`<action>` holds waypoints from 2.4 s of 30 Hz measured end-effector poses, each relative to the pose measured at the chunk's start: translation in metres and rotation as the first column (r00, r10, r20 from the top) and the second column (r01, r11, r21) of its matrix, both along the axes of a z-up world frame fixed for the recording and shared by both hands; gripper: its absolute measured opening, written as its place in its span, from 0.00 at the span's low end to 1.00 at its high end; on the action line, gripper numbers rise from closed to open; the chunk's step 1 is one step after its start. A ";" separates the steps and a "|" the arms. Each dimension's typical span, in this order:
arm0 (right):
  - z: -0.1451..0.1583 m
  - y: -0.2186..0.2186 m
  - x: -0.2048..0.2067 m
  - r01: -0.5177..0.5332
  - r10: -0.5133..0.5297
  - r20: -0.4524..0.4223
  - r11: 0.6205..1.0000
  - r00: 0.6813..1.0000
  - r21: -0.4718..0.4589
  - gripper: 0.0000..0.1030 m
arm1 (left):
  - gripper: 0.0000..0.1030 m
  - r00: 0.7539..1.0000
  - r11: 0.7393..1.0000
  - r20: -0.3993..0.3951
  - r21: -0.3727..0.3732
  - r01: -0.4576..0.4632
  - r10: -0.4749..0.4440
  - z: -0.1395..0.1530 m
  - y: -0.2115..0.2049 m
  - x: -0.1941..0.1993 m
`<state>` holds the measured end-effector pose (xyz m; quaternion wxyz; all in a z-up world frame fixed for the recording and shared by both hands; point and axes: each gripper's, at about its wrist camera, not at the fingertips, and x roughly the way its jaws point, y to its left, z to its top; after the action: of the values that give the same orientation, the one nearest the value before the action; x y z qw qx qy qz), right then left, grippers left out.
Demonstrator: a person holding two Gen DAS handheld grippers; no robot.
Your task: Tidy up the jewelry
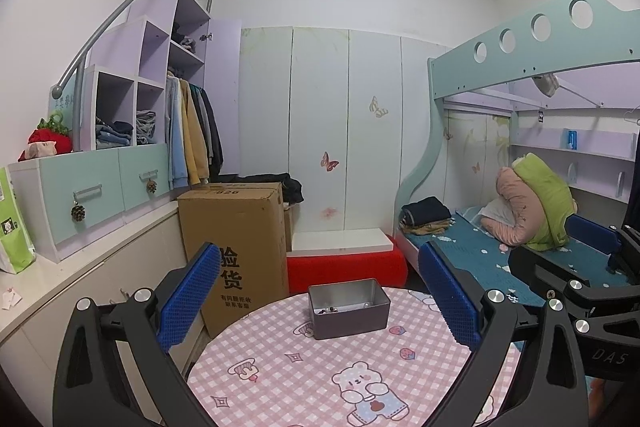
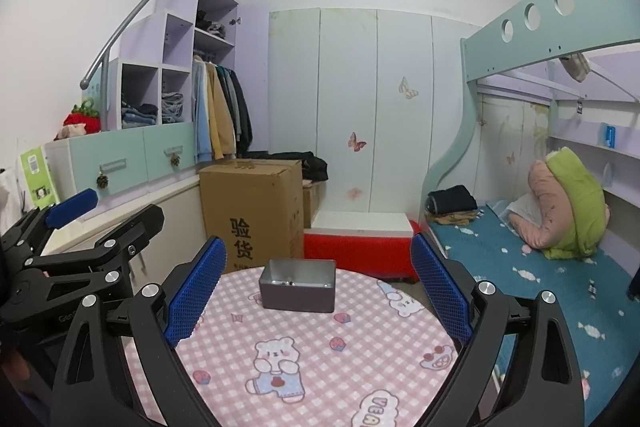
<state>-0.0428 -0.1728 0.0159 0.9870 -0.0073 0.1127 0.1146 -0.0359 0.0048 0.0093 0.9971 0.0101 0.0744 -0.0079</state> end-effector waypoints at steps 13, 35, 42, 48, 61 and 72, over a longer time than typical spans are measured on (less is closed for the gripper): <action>-0.001 0.000 0.001 0.002 -0.002 -0.002 1.000 1.000 0.000 0.88 | 0.93 1.000 1.000 -0.004 0.000 0.001 -0.001 -0.001 -0.001 0.003; -0.010 0.000 0.007 0.004 -0.004 -0.016 1.000 1.000 0.004 0.88 | 0.93 1.000 1.000 -0.014 -0.002 0.010 -0.010 -0.007 -0.005 0.010; -0.010 0.001 0.008 0.004 -0.004 -0.019 1.000 1.000 0.005 0.88 | 0.93 1.000 1.000 -0.017 0.002 0.011 -0.011 -0.008 -0.006 0.012; -0.013 0.002 0.009 0.005 -0.004 -0.023 1.000 1.000 0.006 0.88 | 0.93 1.000 1.000 -0.023 0.004 0.013 -0.012 -0.013 -0.007 0.017; -0.016 0.002 0.010 0.006 -0.005 -0.027 1.000 1.000 0.008 0.88 | 0.93 0.999 1.000 -0.030 0.006 0.015 -0.015 -0.016 -0.006 0.021; -0.025 0.003 0.010 0.008 -0.008 -0.035 1.000 0.999 0.009 0.88 | 0.93 0.999 1.000 -0.038 0.008 0.019 -0.019 -0.017 -0.004 0.024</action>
<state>-0.0330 -0.1699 -0.0087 0.9853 -0.0002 0.1294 0.1114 -0.0122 0.0007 -0.0073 0.9954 0.0148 0.0932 -0.0171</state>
